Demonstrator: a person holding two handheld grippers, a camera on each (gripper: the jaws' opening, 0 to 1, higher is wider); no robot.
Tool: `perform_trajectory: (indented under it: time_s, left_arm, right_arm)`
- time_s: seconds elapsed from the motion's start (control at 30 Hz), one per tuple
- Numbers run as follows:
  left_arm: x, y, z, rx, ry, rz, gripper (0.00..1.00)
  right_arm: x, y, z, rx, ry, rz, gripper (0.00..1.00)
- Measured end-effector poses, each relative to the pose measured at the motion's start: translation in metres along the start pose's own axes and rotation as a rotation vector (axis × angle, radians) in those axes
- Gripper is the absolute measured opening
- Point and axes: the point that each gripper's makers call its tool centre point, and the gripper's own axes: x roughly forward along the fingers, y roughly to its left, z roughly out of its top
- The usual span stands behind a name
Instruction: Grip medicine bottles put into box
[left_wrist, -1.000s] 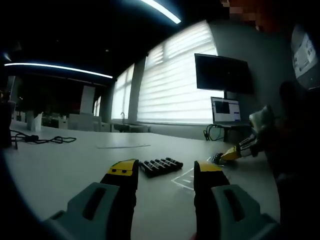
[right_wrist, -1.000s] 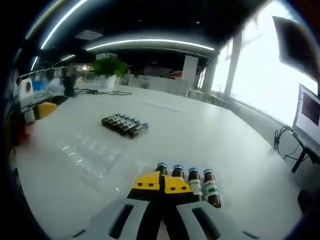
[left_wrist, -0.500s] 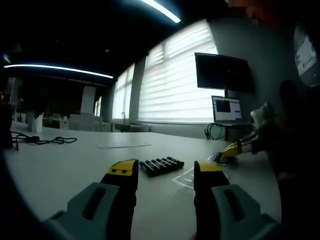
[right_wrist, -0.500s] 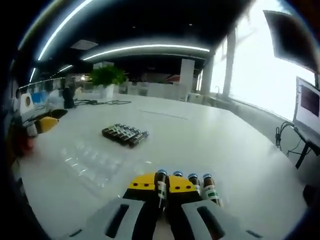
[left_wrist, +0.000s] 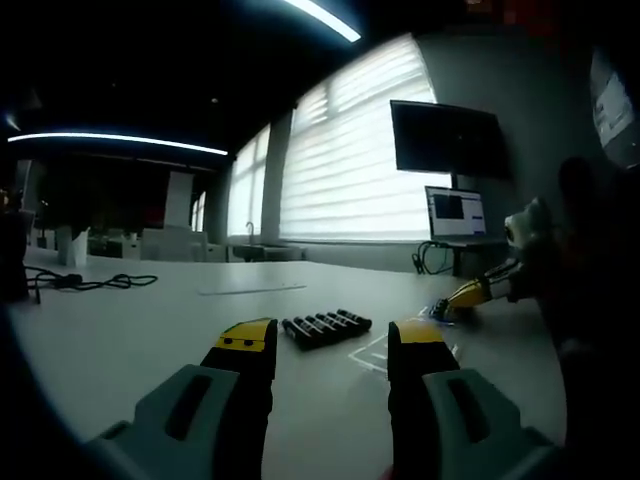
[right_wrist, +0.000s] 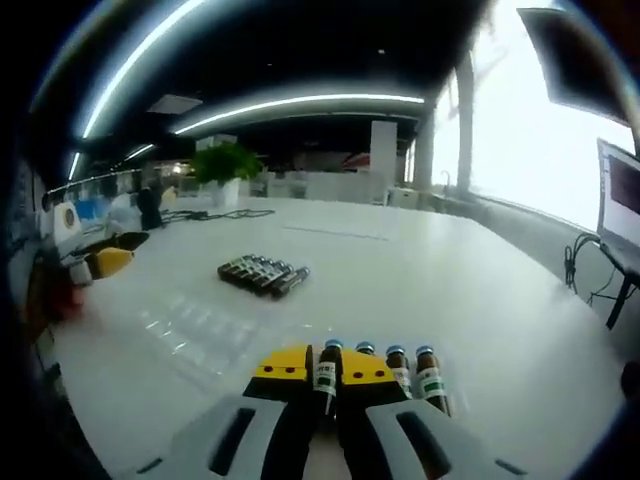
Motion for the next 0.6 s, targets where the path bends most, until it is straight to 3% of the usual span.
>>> perform_trajectory:
  time_s: [0.3, 0.6]
  left_arm:
    - [0.001, 0.000, -0.002, 0.008, 0.011, 0.000, 0.37]
    - [0.001, 0.001, -0.001, 0.008, 0.006, 0.005, 0.37]
  right_arm:
    - [0.004, 0.002, 0.003, 0.017, -0.002, 0.028, 0.05]
    - [0.019, 0.008, 0.013, -0.105, 0.031, 0.145, 0.13]
